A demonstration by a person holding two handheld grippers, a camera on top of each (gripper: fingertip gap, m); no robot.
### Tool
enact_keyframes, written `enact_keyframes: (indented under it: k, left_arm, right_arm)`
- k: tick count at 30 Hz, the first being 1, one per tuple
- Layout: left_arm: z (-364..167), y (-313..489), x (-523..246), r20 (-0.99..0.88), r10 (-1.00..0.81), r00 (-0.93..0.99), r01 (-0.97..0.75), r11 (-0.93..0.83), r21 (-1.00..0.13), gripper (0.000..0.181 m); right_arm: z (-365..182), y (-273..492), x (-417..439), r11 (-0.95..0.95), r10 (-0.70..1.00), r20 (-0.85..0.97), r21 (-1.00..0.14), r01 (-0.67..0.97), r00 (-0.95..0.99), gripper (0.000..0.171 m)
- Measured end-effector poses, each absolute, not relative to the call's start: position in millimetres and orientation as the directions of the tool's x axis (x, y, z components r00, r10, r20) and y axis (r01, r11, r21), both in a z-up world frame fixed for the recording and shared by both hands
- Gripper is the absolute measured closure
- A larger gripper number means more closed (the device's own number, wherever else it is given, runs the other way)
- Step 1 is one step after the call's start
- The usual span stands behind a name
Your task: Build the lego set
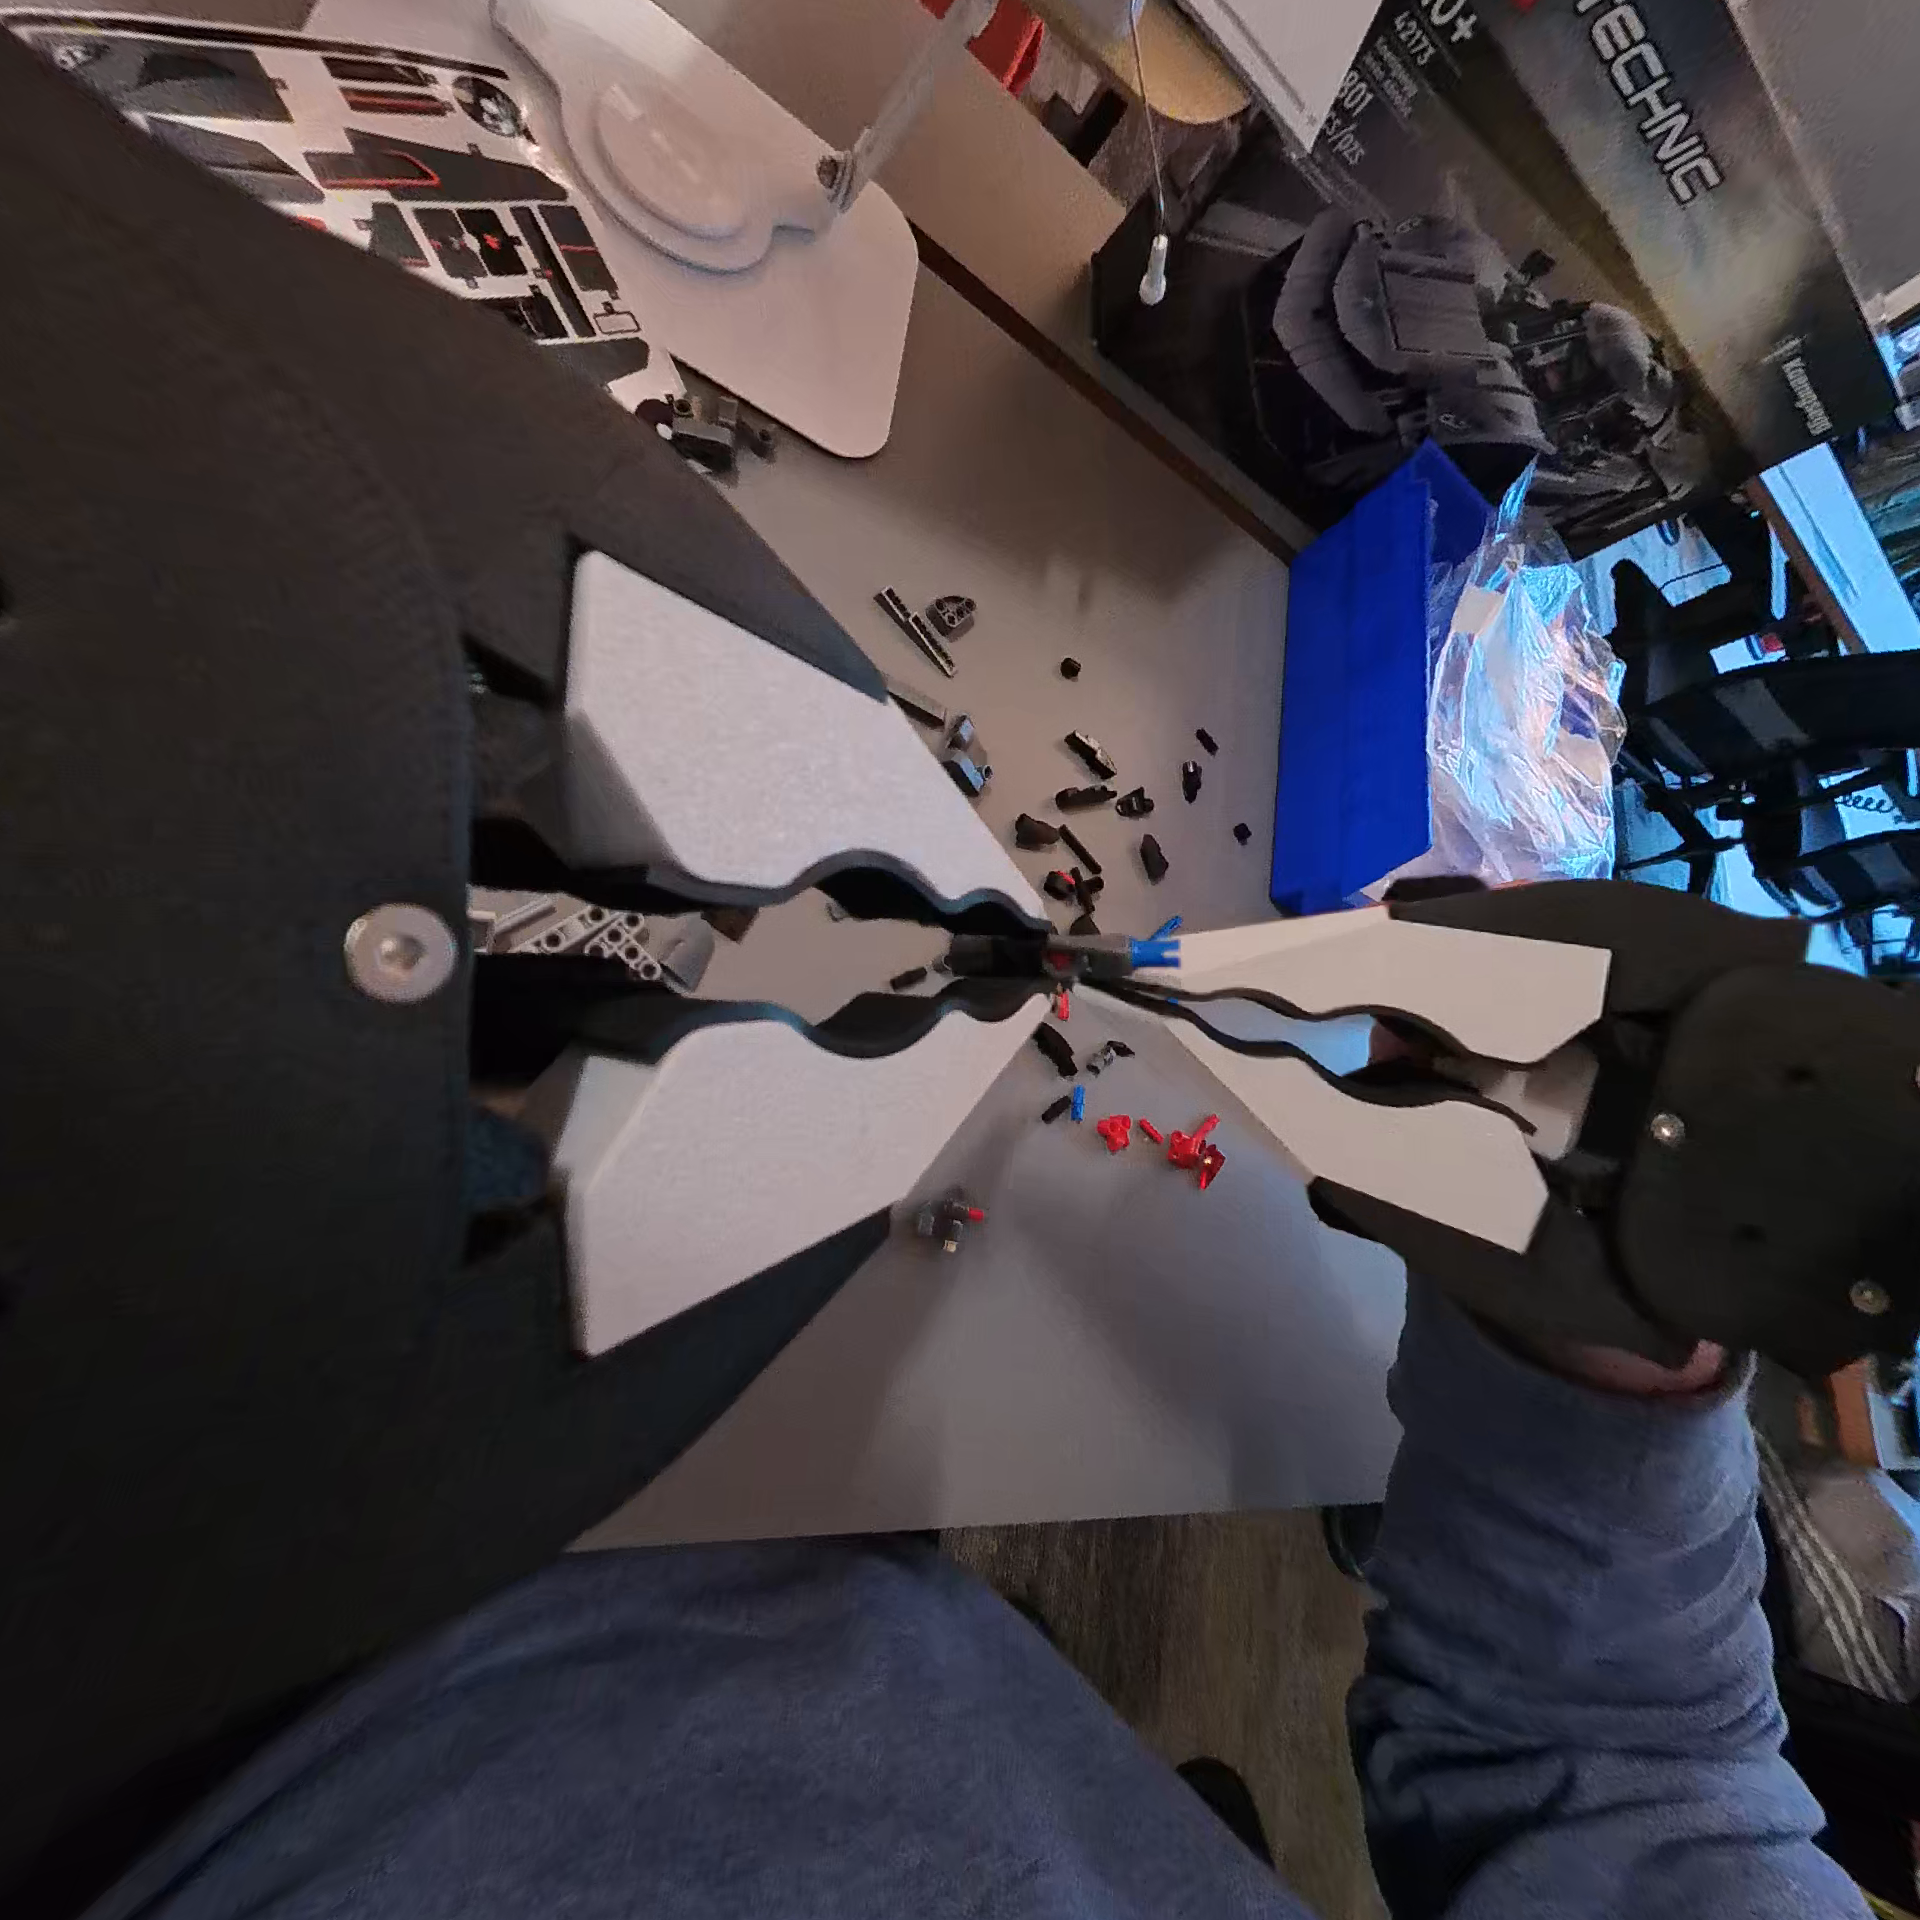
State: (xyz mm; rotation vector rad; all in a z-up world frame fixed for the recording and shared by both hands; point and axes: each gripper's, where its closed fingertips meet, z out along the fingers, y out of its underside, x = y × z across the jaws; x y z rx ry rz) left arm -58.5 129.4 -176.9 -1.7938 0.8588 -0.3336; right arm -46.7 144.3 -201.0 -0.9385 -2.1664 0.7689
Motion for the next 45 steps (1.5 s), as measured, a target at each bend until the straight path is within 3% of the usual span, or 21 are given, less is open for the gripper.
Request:
enact_keyframes:
  k: [1, 9, 13, 20, 25, 29, 33, 38, 45]
  left_arm:
    - [-176, 129, -59, -0.172, -0.692, 0.701, -0.387, -0.168, -0.907, 0.177]
    - [-165, 128, -66, -0.097, -0.691, 0.716, -0.28, -0.157, -0.947, 0.177]
    - [-157, 127, -71, -0.051, -0.695, 0.717, -0.213, -0.15, -0.966, 0.177]
    - [-148, 124, -70, -0.023, -0.708, 0.705, -0.174, -0.142, -0.975, 0.177]
    - [-146, 124, -66, -0.01, -0.717, 0.697, -0.161, -0.143, -0.977, 0.177]
    - [-145, 125, -63, -0.02, -0.715, 0.699, -0.166, -0.136, -0.977, 0.177]
    - [-146, 124, -66, -0.012, -0.707, 0.707, -0.157, -0.141, -0.977, 0.177]
    - [-155, 116, -76, -0.007, -0.698, 0.716, -0.205, -0.201, -0.958, 0.155]
    - [-167, 99, -115, 0.004, -0.64, 0.768, -0.22, -0.269, -0.938, 0.149]
  right_arm:
    - [-200, 144, -47, 0.562, 0.785, 0.314, -0.724, 0.401, -0.534, 0.171]
    - [-183, 149, -45, 0.436, 0.84, 0.2, -0.803, 0.407, -0.505, 0.164]
    - [-170, 154, -44, 0.3, 0.867, 0.059, -0.855, 0.424, -0.494, 0.142]
    - [-151, 158, -46, 0.114, 0.844, -0.151, -0.887, 0.447, -0.515, 0.143]
    - [-167, 147, -49, 0.214, 0.828, -0.126, -0.83, 0.515, -0.547, 0.144]
    - [-178, 139, -53, 0.301, 0.821, -0.059, -0.801, 0.517, -0.568, 0.164]
    - [-178, 137, -53, 0.338, 0.818, -0.015, -0.797, 0.501, -0.575, 0.166]
    - [-194, 140, -45, 0.388, 0.813, -0.006, -0.74, 0.549, -0.582, 0.166]
    - [-285, 139, -27, 0.56, 0.757, 0.019, -0.534, 0.633, -0.654, 0.166]
